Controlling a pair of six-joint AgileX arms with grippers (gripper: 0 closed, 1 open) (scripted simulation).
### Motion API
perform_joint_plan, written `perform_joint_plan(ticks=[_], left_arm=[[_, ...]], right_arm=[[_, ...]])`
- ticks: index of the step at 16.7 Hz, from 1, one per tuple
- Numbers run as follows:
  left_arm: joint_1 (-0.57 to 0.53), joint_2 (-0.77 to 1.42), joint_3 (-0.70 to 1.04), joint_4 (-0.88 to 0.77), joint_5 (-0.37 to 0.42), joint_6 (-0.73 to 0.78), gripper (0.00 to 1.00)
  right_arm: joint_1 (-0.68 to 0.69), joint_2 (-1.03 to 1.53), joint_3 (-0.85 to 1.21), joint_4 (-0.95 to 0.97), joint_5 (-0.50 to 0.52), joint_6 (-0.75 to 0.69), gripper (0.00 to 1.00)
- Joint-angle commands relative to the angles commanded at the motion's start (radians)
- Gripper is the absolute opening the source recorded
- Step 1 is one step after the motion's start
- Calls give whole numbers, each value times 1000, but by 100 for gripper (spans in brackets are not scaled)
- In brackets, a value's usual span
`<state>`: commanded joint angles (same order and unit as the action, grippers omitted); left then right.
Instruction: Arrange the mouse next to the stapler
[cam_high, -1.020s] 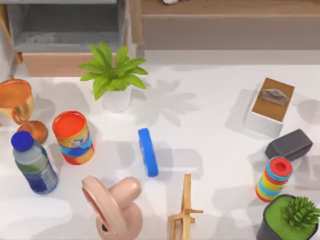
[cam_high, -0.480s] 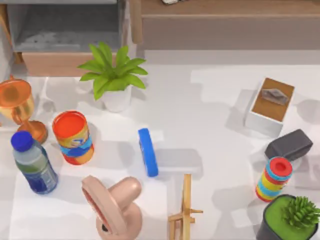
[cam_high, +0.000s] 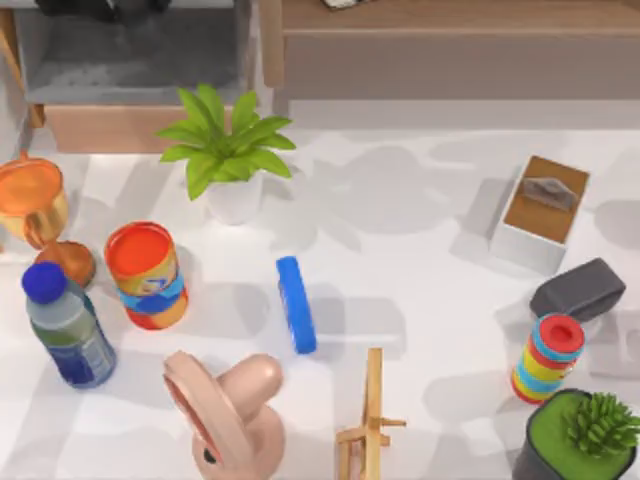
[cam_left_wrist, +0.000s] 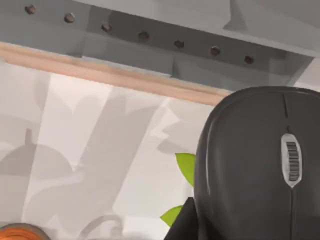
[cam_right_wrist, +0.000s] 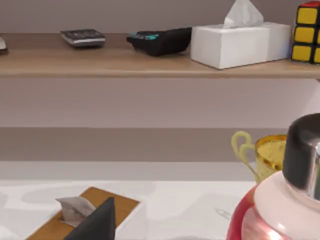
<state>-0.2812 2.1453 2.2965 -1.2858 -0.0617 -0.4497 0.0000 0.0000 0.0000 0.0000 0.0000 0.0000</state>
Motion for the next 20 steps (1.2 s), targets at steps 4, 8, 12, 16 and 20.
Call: perform_joint_plan(ticks=[4,8,12,16,20], left_arm=[[-229,26,-98,57,-4,-158,0],[-420,91,-207,106,-7,-290,0],[-545,160,-297,140,-9,-380,0],[-587,190,-331,151,-10,-411,0],[-583,187,-330,150,-10,-408,0]], right_arm=[[0,0,0,0,0,0,100],[0,0,0,0,0,0,100],[0,0,0,0,0,0,100],[0,0,0,0,0,0,100],[0,0,0,0,0,0,100]])
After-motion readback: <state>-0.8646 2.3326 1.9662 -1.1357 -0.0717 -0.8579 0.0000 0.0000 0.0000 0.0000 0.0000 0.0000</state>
